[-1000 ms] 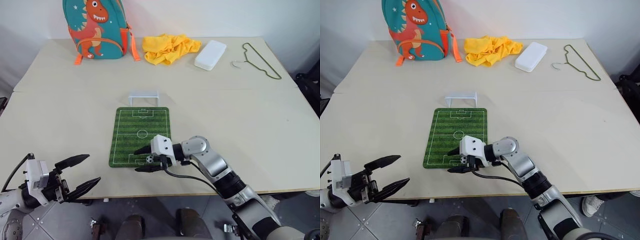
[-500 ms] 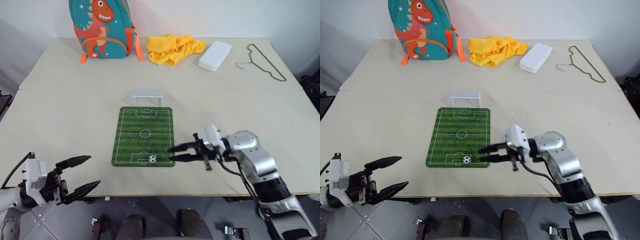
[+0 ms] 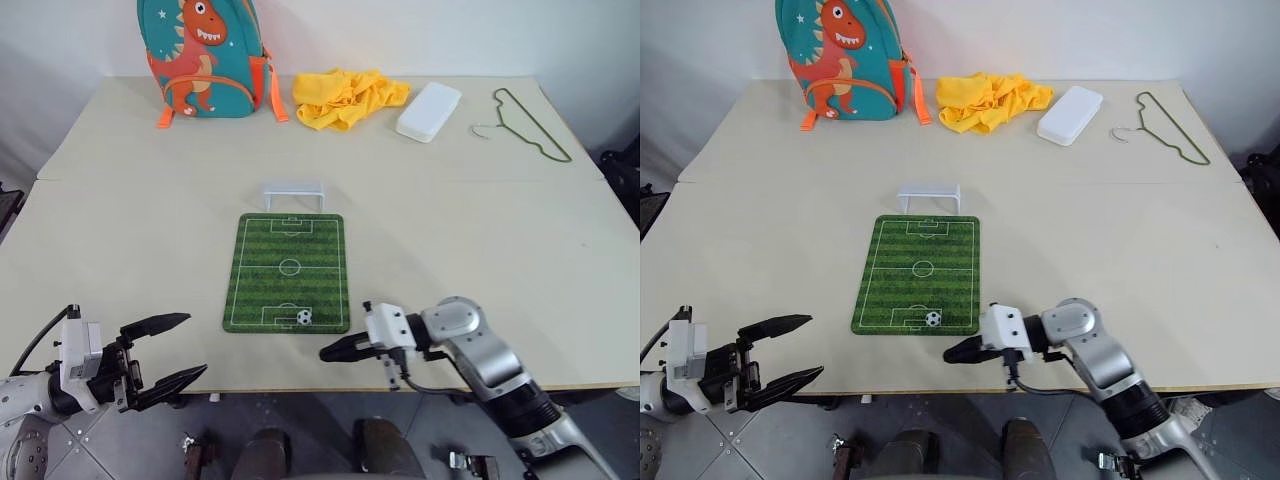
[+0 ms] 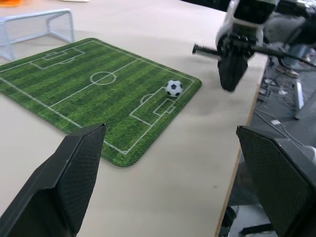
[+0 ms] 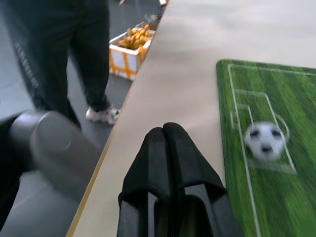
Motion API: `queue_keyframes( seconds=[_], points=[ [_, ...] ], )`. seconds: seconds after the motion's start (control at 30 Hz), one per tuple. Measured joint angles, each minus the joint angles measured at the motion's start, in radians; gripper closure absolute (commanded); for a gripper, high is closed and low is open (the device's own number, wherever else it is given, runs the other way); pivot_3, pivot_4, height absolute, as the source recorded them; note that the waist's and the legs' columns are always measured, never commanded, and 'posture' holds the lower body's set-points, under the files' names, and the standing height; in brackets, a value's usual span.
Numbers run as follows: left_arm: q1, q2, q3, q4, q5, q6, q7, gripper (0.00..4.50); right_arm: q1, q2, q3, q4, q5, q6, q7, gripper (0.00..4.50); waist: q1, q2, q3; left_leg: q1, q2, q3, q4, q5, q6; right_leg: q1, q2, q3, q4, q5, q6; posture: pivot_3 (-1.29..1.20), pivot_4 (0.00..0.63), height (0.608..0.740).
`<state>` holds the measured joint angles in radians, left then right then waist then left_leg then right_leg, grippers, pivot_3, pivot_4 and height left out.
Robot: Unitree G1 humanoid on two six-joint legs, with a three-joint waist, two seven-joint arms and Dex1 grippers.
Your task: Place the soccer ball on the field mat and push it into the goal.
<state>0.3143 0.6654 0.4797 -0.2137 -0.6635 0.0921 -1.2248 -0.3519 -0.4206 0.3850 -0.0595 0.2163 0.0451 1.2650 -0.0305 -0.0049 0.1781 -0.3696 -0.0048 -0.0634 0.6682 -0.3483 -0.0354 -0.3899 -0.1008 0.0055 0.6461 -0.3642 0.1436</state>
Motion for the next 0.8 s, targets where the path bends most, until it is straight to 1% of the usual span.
queue_keyframes(
  seconds=[0.1, 0.2, 0.37, 0.53, 0.7, 0.8],
  points=[
    [0.016, -0.004, 0.000, -0.007, -0.001, 0.006, 0.014, 0.00, -0.024, 0.048, 0.031, -0.007, -0.037, 0.055, -0.074, 4.48, 0.000, 0.000, 0.000, 0.000, 0.000, 0.000, 0.000, 0.000, 0.000, 0.000, 0.000, 0.000, 0.000, 0.000, 0.000, 0.00, 0.150, 0.740],
    [0.028, -0.005, 0.002, -0.013, -0.002, 0.008, 0.021, 0.00, -0.033, 0.058, 0.045, -0.009, -0.061, 0.084, -0.114, 4.48, 0.001, 0.000, 0.000, 0.000, 0.000, 0.000, 0.000, 0.000, 0.000, 0.000, 0.000, 0.000, 0.000, 0.000, 0.000, 0.00, 0.150, 0.740],
    [0.045, -0.004, 0.012, -0.015, -0.004, 0.009, 0.022, 0.00, -0.047, 0.077, 0.060, 0.005, -0.084, 0.113, -0.156, 4.48, 0.001, 0.000, 0.000, 0.000, 0.000, 0.000, 0.000, 0.000, 0.000, 0.000, 0.000, 0.000, 0.000, 0.000, 0.000, 0.00, 0.150, 0.740],
    [0.041, -0.004, 0.012, -0.017, -0.005, 0.010, 0.025, 0.00, -0.117, 0.100, 0.063, 0.072, -0.097, 0.107, -0.179, 4.48, -0.003, 0.000, 0.000, 0.000, 0.000, 0.000, 0.000, 0.000, 0.000, 0.000, 0.000, 0.000, 0.000, 0.000, 0.000, 0.00, 0.150, 0.740],
    [0.027, -0.018, 0.013, -0.017, -0.011, 0.017, 0.051, 0.00, -0.251, 0.148, -0.004, 0.236, -0.126, 0.048, -0.279, 4.48, -0.005, 0.000, 0.000, 0.000, 0.000, 0.000, 0.000, 0.000, 0.000, -0.001, 0.000, 0.000, 0.001, 0.000, 0.000, 0.00, 0.150, 0.740],
    [0.000, -0.054, 0.012, -0.017, -0.021, 0.028, 0.101, 0.00, -0.331, 0.165, -0.061, 0.332, -0.150, -0.045, -0.355, 4.48, -0.007, 0.000, 0.000, 0.000, 0.000, 0.000, 0.000, 0.000, 0.000, -0.001, 0.000, 0.000, 0.001, 0.000, 0.000, 0.00, 0.150, 0.740]
  ],
)
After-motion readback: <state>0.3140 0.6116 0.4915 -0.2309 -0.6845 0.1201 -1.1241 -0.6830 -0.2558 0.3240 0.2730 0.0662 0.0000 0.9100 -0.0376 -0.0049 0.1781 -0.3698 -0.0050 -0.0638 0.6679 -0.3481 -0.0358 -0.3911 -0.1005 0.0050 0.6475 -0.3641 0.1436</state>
